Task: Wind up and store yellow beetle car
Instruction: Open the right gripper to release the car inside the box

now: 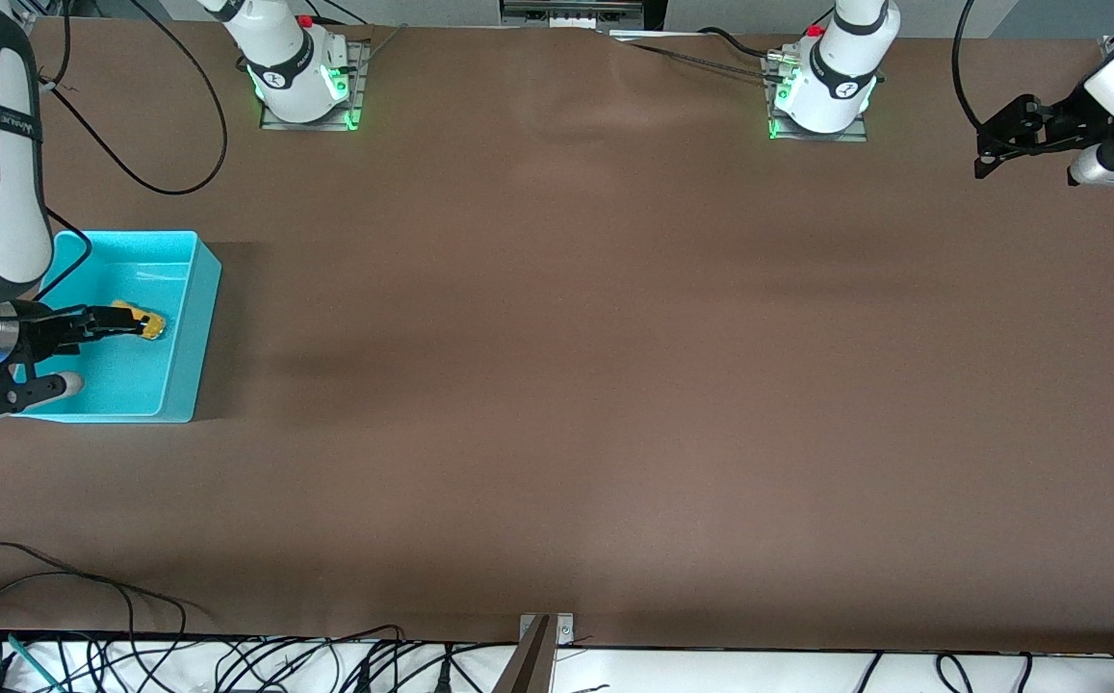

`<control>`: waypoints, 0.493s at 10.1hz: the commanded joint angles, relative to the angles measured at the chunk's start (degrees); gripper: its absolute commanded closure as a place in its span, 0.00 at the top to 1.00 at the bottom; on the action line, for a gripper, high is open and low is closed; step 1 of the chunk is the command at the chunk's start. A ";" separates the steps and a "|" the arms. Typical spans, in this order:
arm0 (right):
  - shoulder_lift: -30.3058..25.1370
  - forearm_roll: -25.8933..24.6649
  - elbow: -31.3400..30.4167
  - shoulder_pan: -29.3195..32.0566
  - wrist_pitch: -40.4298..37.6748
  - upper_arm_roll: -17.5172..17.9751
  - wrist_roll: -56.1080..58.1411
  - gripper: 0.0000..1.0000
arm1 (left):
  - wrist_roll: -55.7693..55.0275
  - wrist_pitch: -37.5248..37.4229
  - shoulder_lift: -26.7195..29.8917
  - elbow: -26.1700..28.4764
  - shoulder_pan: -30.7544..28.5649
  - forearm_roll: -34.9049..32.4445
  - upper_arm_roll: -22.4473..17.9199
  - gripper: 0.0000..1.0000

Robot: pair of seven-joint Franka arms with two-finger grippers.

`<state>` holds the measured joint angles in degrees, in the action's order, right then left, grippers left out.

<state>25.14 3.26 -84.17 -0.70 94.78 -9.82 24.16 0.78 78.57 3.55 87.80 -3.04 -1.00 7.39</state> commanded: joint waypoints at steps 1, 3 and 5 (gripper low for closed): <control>-0.35 1.05 2.86 -1.15 -1.00 -0.11 -5.15 1.00 | -0.16 -1.31 -0.83 -2.20 -0.30 1.97 0.08 1.00; -0.35 1.31 3.31 -1.32 -0.83 0.06 -9.28 1.00 | -0.16 -1.31 -0.74 -2.20 -0.22 1.97 0.17 1.00; -0.35 1.40 3.31 -1.94 -0.56 -0.02 -11.05 1.00 | -0.16 -1.31 -0.74 -2.20 -0.30 1.97 0.08 1.00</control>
<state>24.77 3.61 -81.70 -2.27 94.81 -9.73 15.13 0.78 78.57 3.55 87.80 -2.98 -0.92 7.52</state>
